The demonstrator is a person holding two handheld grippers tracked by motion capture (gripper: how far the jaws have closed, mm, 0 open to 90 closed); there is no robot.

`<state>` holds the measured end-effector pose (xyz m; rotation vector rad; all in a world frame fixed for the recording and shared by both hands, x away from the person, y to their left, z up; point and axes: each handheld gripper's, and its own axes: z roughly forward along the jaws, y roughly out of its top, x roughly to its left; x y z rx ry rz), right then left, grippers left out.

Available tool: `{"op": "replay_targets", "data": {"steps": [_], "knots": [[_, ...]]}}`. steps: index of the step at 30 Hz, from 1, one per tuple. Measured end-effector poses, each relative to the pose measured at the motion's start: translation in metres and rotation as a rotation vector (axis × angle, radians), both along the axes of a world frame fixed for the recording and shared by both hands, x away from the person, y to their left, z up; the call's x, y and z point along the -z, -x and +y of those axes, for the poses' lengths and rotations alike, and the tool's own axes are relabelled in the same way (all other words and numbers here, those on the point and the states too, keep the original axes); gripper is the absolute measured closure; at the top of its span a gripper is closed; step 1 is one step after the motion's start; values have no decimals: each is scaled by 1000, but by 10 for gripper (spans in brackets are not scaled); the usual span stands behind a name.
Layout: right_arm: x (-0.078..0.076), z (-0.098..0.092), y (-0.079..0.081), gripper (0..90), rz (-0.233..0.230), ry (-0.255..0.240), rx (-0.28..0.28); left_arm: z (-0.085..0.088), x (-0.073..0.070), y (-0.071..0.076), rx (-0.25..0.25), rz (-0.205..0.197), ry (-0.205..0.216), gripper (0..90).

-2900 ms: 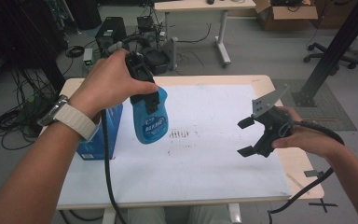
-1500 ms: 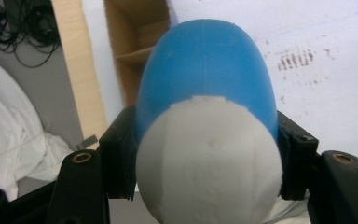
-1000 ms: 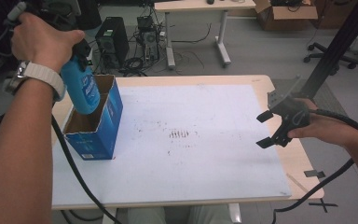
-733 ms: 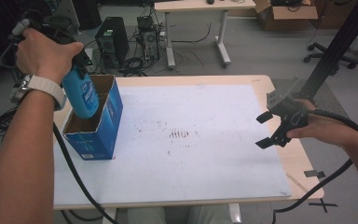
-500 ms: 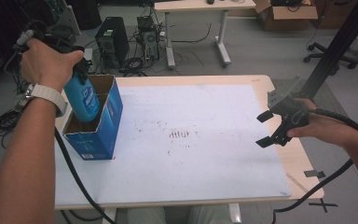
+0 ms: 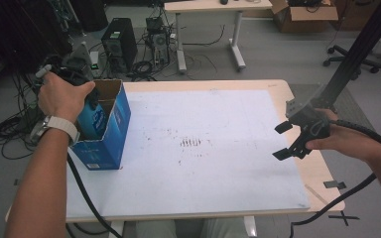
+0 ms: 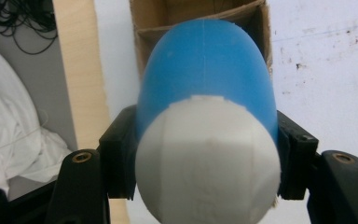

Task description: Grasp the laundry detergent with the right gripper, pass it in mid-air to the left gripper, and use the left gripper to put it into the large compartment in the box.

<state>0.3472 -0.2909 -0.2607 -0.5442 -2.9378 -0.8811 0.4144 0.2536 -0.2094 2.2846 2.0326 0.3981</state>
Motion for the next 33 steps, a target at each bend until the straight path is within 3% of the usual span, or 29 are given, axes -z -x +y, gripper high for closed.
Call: {"op": "replay_targets", "data": {"steps": [6, 15, 24, 33], "knots": [[0, -1, 1, 50, 0, 0, 6, -2, 27, -5, 5, 14, -12, 380], [8, -5, -1, 51, 18, 0, 13, -2, 50, -12, 21, 27, -6, 380], [11, -6, -1, 52, 30, 5, 18, 2, 67, -12, 20, 49, -6, 380], [14, -5, -2, 53, 32, 8, 16, 8, 69, -11, 18, 47, 12, 378]]}}
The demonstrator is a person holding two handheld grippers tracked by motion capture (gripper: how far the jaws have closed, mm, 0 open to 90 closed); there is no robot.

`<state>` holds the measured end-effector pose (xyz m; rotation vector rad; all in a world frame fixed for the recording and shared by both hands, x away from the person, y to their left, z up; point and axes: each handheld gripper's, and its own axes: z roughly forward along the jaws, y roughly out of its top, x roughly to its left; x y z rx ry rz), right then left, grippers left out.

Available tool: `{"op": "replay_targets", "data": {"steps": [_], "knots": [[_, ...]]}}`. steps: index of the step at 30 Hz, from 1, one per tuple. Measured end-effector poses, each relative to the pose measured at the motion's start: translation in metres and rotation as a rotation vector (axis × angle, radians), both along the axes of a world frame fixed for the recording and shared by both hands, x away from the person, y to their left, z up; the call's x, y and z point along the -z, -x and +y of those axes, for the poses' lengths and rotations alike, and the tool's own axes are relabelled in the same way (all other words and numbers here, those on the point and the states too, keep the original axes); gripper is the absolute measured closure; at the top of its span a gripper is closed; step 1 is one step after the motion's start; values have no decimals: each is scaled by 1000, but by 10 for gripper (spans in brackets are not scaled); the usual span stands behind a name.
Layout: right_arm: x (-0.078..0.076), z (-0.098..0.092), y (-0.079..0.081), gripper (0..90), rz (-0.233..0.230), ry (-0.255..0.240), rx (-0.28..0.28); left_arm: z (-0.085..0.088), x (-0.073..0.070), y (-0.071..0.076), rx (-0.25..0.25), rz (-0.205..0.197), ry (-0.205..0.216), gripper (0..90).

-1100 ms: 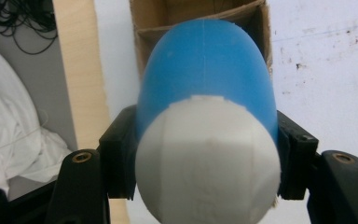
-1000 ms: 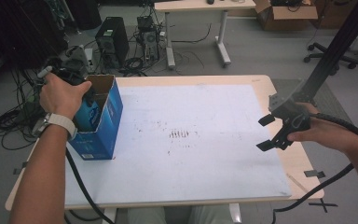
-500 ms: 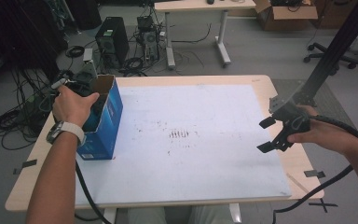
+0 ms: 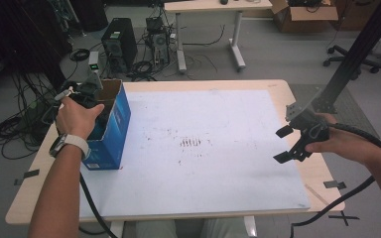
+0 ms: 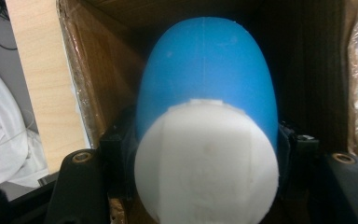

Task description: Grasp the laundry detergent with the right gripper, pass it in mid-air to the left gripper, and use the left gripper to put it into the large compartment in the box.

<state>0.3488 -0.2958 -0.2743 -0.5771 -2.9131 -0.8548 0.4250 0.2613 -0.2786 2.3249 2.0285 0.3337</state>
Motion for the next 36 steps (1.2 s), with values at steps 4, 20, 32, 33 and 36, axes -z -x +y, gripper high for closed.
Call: {"op": "replay_targets", "data": {"steps": [4, 20, 32, 33, 36], "knots": [[0, 2, 0, 54, 1, 0, -4, 2, 0, 0, 3, 1, 8, 377], [2, 0, 5, 60, 6, 9, -23, 2, -13, 0, 15, -11, 37, 266], [-2, 1, 10, 66, -16, 5, -41, -2, -46, 10, 16, -52, 38, 238], [-3, 1, 11, 66, -18, 6, -40, -2, -48, 11, 17, -47, 53, 232], [-4, 0, 12, 66, -20, 4, -40, -7, -57, 16, 29, -46, 50, 218]]}}
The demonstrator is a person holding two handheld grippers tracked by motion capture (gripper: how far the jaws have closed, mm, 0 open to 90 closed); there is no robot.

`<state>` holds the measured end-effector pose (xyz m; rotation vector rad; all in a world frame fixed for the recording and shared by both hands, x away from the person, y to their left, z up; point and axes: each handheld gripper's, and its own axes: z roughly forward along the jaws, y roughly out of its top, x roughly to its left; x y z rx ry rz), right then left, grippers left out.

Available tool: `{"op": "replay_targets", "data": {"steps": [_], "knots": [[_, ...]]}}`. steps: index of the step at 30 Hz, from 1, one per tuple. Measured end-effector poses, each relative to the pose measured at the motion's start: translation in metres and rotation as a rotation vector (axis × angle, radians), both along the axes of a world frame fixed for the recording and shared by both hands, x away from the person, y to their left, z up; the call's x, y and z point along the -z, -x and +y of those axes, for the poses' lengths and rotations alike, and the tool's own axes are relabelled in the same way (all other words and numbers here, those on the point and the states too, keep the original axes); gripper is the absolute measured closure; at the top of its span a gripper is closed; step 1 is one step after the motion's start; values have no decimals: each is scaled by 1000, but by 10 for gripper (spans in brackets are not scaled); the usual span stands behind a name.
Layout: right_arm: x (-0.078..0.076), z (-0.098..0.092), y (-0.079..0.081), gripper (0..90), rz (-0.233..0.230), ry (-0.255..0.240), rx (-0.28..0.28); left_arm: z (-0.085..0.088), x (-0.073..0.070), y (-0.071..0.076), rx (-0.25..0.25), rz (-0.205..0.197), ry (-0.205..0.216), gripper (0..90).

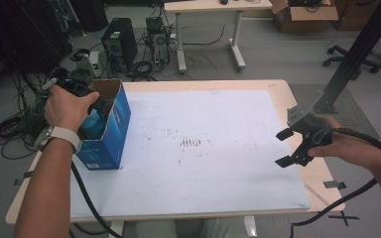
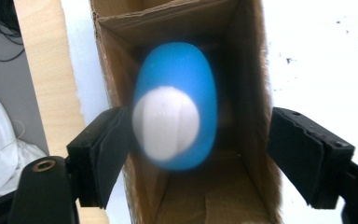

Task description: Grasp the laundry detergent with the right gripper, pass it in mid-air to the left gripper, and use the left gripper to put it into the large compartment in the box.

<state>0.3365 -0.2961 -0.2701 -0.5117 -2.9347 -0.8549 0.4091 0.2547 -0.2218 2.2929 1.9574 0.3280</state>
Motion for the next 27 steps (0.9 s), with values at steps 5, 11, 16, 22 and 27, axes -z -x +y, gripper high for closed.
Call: {"op": "replay_targets", "data": {"steps": [5, 11, 16, 22, 27], "knots": [[-2, -1, 2, 66, -10, -6, 0, -10, -14, 10, 40, 1, 5, 231], [-3, 1, 6, 66, -15, -9, -6, -30, -29, 22, 107, -10, 6, 215], [-4, 0, 10, 66, -20, -11, -6, -45, -42, 33, 162, -33, 20, 213], [-6, -2, 14, 66, -26, -13, 0, -66, -53, 46, 241, -20, 19, 185], [-8, -2, 17, 66, -31, -14, 1, -84, -59, 55, 301, -5, 19, 169]]}}
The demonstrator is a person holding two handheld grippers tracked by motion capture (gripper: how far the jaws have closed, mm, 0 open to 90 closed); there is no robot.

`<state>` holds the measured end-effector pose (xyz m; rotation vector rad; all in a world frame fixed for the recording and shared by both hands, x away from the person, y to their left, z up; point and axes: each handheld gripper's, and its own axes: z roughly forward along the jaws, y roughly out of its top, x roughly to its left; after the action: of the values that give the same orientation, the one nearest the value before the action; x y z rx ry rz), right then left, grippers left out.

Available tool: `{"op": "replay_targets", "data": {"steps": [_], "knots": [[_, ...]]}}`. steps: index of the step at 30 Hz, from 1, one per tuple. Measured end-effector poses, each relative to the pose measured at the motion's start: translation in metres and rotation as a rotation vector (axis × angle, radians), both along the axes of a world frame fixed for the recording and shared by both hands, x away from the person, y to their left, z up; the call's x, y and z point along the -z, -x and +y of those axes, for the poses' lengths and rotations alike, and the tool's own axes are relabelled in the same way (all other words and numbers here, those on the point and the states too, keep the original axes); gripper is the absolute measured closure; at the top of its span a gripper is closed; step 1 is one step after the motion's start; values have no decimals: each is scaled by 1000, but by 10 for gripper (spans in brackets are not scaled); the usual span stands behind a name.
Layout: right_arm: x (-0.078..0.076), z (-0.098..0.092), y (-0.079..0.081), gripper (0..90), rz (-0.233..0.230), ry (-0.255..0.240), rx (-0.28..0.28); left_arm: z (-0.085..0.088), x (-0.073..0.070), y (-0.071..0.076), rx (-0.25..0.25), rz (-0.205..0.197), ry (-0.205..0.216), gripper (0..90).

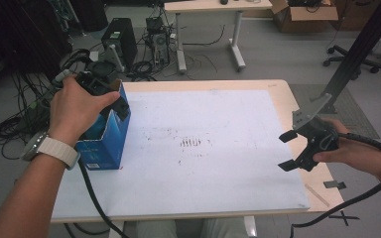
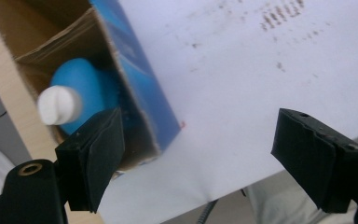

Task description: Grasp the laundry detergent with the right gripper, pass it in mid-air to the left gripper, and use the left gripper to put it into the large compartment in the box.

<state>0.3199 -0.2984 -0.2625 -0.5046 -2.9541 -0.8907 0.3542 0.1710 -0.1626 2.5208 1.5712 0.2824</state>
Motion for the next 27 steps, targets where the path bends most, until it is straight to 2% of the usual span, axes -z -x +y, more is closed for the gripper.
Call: {"op": "replay_targets", "data": {"steps": [5, 10, 16, 22, 27], "knots": [[-1, 0, 3, 66, -4, -1, -1, -15, -3, 9, 47, -6, 5, 139], [-2, -1, 4, 65, -6, 2, 5, -27, -2, 14, 78, 4, 13, 116], [-3, 0, 4, 65, -6, 1, 5, -37, -2, 17, 99, 9, 25, 69], [-2, 0, 3, 61, -5, 2, 8, -44, -1, 17, 112, 15, 27, 65], [-2, 0, 2, 61, -5, -1, 9, -48, -1, 16, 119, 23, 46, 52]]}}
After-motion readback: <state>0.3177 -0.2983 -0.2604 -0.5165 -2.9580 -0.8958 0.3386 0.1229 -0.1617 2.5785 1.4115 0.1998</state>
